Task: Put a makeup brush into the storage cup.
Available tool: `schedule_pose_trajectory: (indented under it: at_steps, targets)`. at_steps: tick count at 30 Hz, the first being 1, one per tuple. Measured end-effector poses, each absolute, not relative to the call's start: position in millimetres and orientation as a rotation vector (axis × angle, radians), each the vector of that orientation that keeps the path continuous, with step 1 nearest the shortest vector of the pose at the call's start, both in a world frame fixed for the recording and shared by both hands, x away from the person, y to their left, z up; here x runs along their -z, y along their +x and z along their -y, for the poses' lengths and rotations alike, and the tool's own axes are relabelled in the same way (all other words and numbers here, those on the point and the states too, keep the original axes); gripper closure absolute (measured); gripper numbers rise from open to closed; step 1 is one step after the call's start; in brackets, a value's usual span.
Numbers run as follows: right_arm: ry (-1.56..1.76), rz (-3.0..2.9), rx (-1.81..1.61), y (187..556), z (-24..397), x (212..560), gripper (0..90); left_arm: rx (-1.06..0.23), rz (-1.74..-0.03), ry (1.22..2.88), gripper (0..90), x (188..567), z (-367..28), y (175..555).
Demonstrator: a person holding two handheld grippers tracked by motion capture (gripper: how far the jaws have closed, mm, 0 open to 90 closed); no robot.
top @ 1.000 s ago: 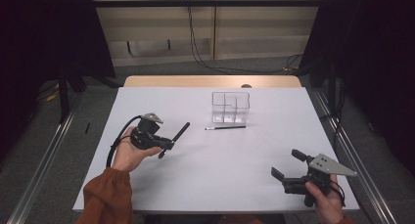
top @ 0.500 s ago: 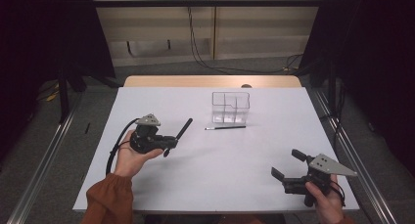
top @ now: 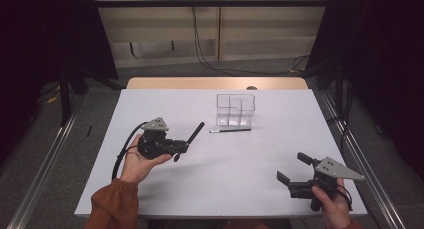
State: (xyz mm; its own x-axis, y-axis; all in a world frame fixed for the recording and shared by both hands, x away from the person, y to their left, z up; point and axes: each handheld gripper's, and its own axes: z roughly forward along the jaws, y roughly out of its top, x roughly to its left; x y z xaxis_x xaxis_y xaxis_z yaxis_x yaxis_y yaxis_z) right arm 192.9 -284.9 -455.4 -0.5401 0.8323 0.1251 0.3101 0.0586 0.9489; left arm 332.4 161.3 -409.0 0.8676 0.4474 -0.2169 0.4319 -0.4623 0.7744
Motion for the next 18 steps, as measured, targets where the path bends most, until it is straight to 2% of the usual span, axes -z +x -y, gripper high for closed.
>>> schedule_pose_trajectory:
  at_steps: [18]
  targets:
    - [1.067, -1.912, -1.509, 201.3, 278.1, 451.0, 0.0, 0.043, -0.508, 2.132, 76.6, 401.6, -133.3, 318.8]
